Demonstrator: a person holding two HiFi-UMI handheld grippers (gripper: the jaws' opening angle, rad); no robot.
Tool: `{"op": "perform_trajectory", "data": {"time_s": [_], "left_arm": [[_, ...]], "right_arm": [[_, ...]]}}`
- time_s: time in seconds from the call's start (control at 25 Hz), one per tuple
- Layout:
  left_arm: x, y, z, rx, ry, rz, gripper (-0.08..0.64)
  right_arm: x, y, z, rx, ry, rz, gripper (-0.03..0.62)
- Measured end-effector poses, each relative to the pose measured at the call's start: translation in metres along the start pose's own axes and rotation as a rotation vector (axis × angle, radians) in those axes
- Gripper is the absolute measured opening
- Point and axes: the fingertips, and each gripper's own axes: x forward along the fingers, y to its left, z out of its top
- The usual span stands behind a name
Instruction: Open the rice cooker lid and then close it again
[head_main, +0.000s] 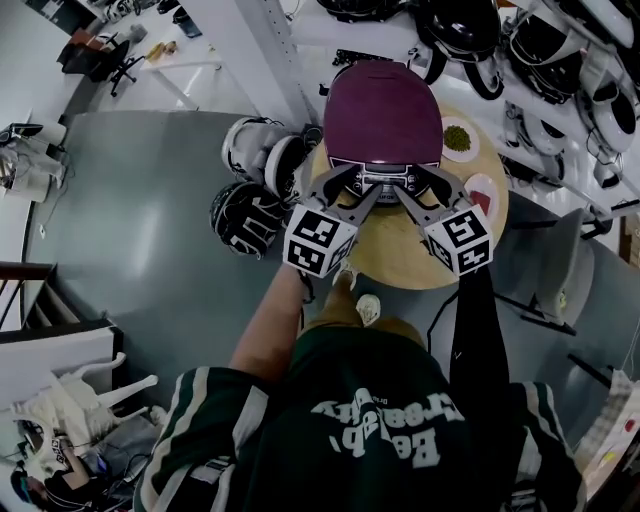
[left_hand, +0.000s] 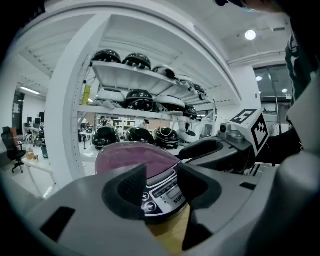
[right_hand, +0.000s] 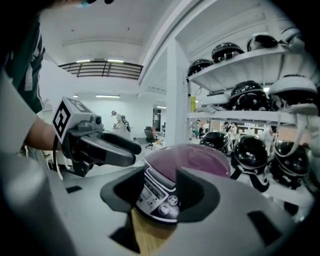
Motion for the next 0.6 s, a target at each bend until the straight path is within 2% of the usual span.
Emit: {"op": "perform_trajectory", "data": {"time_s": [0.16, 0.28, 0.48, 0.6], "left_arm": [[0.004, 0.021, -0.002, -0.036, -0.001, 0.022, 0.195], [0.004, 0.030, -0.004, -0.043, 0.000, 0.028, 0.195], [-0.001, 0.044, -0.008, -0.062, -0.003, 0.039, 0.195], [-0.003, 0.051, -0.008, -0.075, -0.013, 0.049, 0.195]], "right_arm": [[0.017, 0.002, -0.001, 0.033, 0.029, 0.056, 0.201], [0.028, 0.011, -0.011, 0.048, 0.093, 0.102, 0.201], [0.038, 0.011, -0.017, 0.068, 0.180, 0.115, 0.189], [0.039, 0.013, -0.018, 0.046, 0.225, 0.125, 0.195]]}}
